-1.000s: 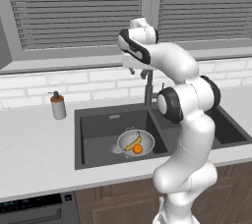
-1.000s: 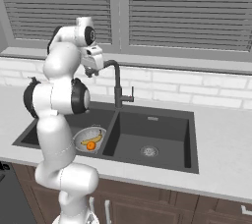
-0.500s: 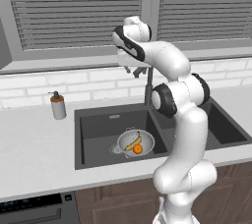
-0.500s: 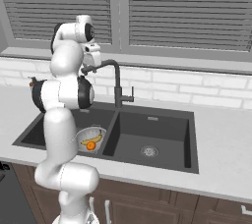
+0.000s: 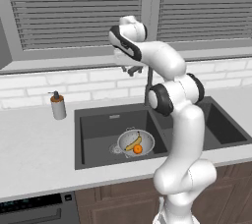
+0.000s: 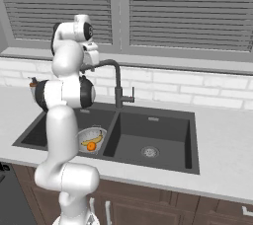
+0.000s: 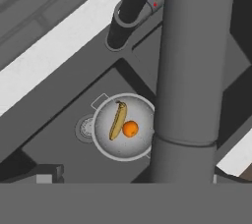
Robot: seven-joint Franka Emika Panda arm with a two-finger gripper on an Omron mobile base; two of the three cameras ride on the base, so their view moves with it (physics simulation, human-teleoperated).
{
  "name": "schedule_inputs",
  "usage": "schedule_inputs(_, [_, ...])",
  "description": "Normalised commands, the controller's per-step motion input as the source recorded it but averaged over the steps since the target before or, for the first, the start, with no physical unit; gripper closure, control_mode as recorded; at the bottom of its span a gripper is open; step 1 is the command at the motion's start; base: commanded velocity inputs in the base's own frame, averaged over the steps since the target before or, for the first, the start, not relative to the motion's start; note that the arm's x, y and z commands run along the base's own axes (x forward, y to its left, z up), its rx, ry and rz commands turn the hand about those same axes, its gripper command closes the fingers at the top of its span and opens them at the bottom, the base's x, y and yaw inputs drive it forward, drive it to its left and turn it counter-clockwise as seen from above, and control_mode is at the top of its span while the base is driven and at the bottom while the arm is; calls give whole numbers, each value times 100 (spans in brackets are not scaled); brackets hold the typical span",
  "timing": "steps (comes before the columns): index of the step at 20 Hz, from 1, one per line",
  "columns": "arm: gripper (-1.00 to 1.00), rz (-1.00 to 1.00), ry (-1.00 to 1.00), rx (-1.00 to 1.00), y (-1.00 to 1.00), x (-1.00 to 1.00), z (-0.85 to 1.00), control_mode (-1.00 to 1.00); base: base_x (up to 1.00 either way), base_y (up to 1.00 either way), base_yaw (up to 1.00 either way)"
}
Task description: Put the colander in the sink, put the tangerine, banana in the colander, and turn on the sink faucet and pour water over the colander.
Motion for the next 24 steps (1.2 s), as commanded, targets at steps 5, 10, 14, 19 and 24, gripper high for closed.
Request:
schedule_inputs(5, [-100,0,0,0,-4,27,0,-100,0,0,0])
schedule_inputs(10, [-100,0,0,0,-26,1,0,-100,0,0,0])
schedule_inputs(14, [-100,0,0,4,-27,-19,4,-100,0,0,0])
schedule_inputs(19, [-100,0,0,4,-3,-14,30,-100,0,0,0])
schedule_inputs(24, [-100,0,0,7,-2,-24,43,-100,0,0,0])
